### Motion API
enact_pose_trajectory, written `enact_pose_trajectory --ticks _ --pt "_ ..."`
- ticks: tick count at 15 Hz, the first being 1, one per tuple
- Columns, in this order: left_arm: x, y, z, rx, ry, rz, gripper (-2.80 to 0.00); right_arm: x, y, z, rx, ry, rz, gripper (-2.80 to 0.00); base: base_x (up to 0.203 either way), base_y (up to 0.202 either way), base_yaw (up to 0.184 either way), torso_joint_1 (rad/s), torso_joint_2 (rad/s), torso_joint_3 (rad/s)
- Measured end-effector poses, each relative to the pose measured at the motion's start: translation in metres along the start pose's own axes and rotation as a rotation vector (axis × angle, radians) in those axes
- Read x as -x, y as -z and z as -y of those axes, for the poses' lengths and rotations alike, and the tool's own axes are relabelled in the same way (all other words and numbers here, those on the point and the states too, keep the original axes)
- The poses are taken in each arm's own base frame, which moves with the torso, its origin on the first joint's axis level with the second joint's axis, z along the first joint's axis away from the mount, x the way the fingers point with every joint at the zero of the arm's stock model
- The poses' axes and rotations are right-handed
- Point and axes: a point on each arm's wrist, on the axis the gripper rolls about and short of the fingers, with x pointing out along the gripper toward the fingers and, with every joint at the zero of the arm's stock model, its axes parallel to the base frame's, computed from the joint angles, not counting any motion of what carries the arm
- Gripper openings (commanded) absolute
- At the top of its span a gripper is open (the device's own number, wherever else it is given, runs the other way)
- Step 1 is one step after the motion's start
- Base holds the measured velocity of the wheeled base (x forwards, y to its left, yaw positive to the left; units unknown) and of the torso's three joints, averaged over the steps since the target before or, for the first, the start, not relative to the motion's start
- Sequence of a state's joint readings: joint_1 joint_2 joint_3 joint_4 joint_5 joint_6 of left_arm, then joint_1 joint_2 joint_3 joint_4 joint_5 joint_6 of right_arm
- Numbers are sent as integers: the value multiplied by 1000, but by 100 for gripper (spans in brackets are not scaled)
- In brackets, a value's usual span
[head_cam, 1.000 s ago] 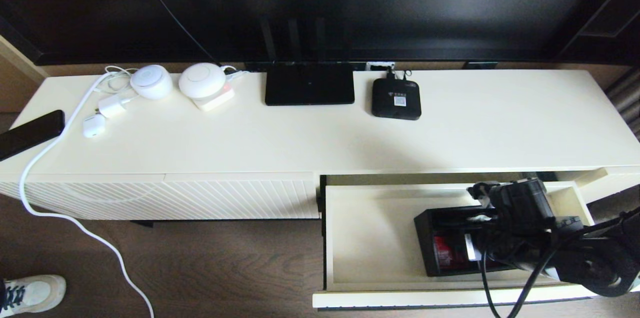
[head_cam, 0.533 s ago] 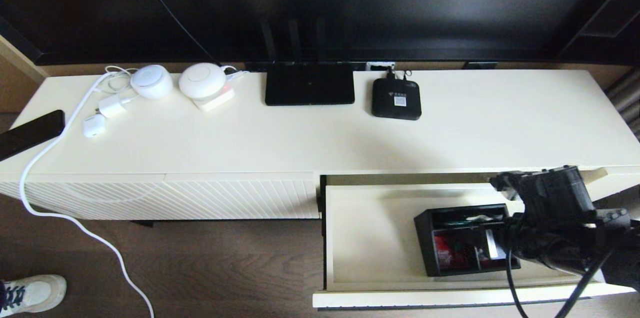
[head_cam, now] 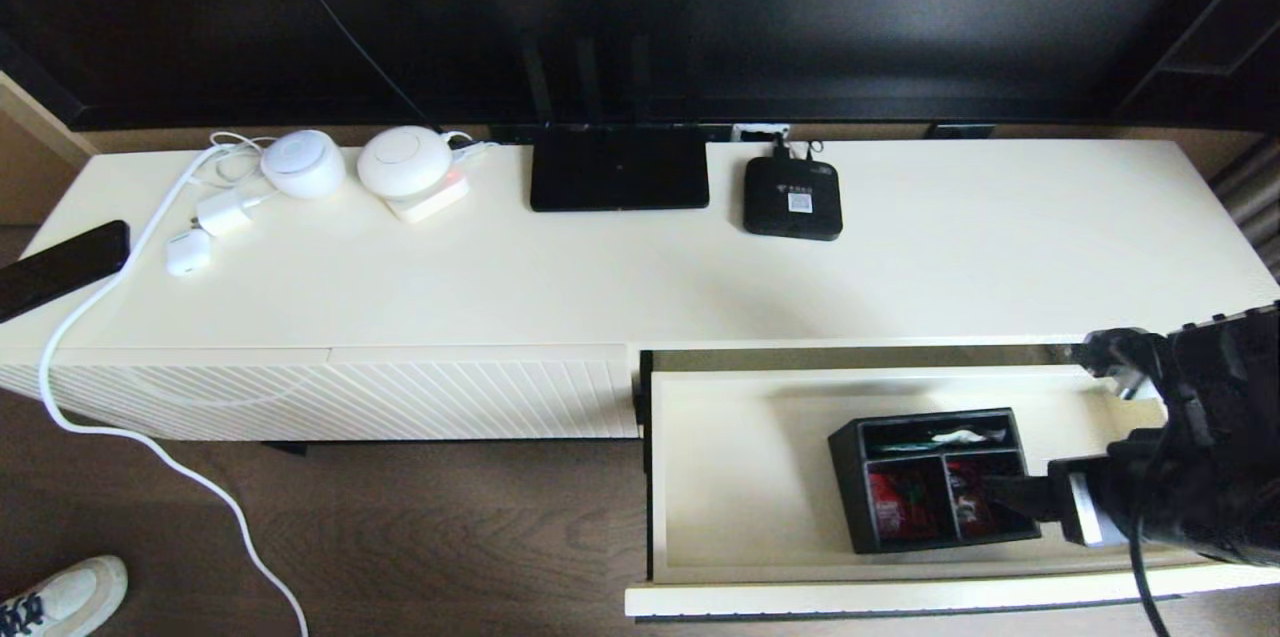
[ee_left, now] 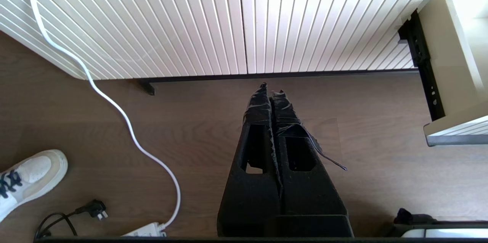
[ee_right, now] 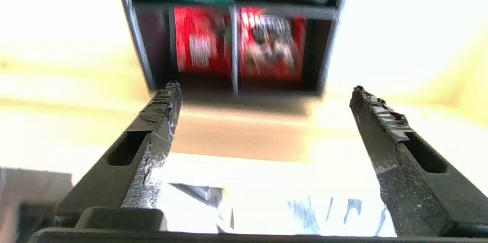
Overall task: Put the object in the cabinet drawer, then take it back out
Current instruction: Close the drawer
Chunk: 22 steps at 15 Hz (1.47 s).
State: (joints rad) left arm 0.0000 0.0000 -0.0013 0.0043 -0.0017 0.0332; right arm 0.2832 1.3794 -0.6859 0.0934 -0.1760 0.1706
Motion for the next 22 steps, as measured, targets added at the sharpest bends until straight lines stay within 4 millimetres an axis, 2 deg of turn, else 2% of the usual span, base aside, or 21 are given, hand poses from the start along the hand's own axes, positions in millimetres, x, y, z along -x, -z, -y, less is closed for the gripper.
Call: enact_pose_trajectory --ticks 1,2,6,8,10,14,19,22 --pt "0 0 0 0 0 0 -280 12 1 2 4 0 -6 0 0 0 0 0 0 0" --pt "0 0 0 0 0 0 -280 22 3 3 13 -1 -22 -280 0 0 0 0 0 0" --pt "0 0 0 0 0 1 -280 61 35 6 219 -56 -169 -280 0 0 0 0 0 0" --pt "0 0 0 0 0 0 -280 70 52 4 343 -112 -206 -280 0 0 0 0 0 0" --pt "0 0 0 0 0 0 -280 70 68 0 481 -165 -226 -280 0 0 0 0 0 0" --pt "0 0 0 0 0 0 -280 56 96 -10 652 -249 -262 -280 0 0 0 0 0 0" --pt "0 0 0 0 0 0 -280 18 115 -26 717 -286 -225 -280 0 0 0 0 0 0" --pt "0 0 0 0 0 0 -280 -3 121 -34 724 -287 -200 -280 0 0 0 0 0 0"
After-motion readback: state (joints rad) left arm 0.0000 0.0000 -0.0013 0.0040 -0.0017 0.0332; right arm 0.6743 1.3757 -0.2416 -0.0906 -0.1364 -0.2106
